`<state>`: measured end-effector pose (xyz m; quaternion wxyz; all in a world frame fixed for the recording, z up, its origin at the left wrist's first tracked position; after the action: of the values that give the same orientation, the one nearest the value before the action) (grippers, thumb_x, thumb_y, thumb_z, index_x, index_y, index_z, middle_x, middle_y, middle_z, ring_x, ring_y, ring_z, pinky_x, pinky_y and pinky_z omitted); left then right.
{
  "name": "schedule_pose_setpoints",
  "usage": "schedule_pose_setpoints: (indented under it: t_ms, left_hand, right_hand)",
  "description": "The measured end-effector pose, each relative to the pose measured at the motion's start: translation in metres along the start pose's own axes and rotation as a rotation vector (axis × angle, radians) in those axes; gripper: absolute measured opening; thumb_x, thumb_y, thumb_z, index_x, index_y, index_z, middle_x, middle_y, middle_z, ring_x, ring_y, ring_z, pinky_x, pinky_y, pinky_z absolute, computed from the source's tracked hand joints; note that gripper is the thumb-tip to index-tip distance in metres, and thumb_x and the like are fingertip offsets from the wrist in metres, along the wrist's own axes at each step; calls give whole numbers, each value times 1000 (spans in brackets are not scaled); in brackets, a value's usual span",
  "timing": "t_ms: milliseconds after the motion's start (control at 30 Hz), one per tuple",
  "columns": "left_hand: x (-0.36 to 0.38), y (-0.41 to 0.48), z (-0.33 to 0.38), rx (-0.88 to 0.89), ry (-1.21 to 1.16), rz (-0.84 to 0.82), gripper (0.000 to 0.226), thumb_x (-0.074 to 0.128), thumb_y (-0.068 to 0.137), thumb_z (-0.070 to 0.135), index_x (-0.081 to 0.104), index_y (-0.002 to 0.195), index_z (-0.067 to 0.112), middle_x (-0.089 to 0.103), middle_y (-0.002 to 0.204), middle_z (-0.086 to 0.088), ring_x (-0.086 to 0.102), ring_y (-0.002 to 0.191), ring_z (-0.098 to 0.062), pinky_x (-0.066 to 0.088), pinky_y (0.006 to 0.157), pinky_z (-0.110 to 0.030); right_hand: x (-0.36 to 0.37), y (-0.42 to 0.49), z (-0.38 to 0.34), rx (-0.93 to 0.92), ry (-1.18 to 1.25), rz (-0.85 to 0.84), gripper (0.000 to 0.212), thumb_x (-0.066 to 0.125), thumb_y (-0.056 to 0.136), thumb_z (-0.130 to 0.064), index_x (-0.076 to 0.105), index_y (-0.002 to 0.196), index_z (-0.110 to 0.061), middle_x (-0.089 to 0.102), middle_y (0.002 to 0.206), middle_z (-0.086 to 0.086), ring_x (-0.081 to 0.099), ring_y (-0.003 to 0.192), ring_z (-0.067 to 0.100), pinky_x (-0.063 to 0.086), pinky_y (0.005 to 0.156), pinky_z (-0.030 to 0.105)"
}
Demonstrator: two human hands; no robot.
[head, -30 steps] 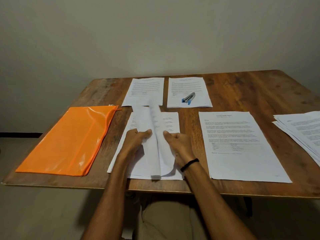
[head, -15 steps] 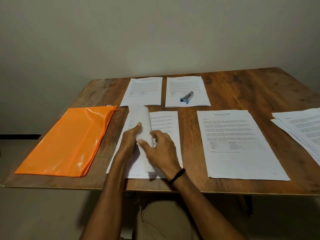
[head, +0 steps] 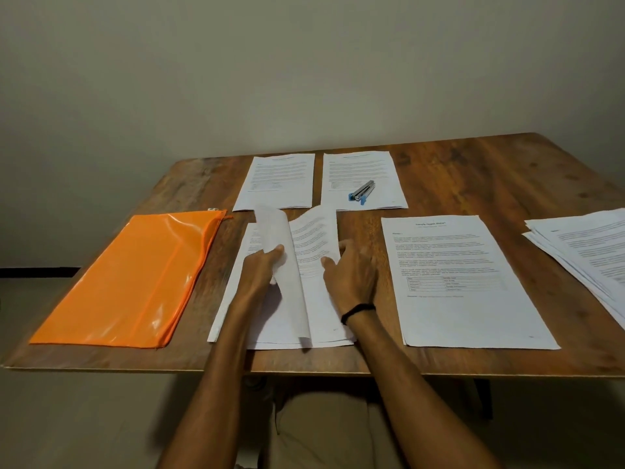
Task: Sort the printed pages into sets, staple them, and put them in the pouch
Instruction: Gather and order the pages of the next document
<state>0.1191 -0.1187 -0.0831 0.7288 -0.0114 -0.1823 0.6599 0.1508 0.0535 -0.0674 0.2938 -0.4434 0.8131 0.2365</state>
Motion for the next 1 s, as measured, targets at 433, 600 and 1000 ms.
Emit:
schedule_pose_setpoints:
  t_ms: [433,600,1000]
  left_hand:
    - [24,-3,23,292,724,220,25,52,103,35,53,126,27,57,114,5,59,94,-13,48,86,-30]
    - [28,-5,25,194,811,173,25,45,105,39,49,127,27,58,123,0,54,101,-14,43,93,-34]
    - [71,-19,39,198,1058,348,105,29,74,93,34,152,22,37,157,-10,37,142,-36,28,117,-58]
  right_hand:
    - [-9,-7,-2,-75,183,-1,8,61,99,-27,58,105,-21,69,102,2,62,81,13,53,66,24]
    - [-40,14,15,34,319,66,7,65,96,-16,63,102,-17,71,101,4,67,92,21,44,69,22]
    - [-178,65,98,226,855,126,7,67,94,-13,73,90,-14,76,93,3,75,80,21,62,68,35]
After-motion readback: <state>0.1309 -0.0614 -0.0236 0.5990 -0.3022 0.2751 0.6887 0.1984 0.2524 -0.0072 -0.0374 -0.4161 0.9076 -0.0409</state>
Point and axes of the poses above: each hand's wrist, its own y-axis towards the middle knuckle, its own x-axis out of the palm, z = x × y, the point moved 5 cm from there along y, towards the middle knuckle
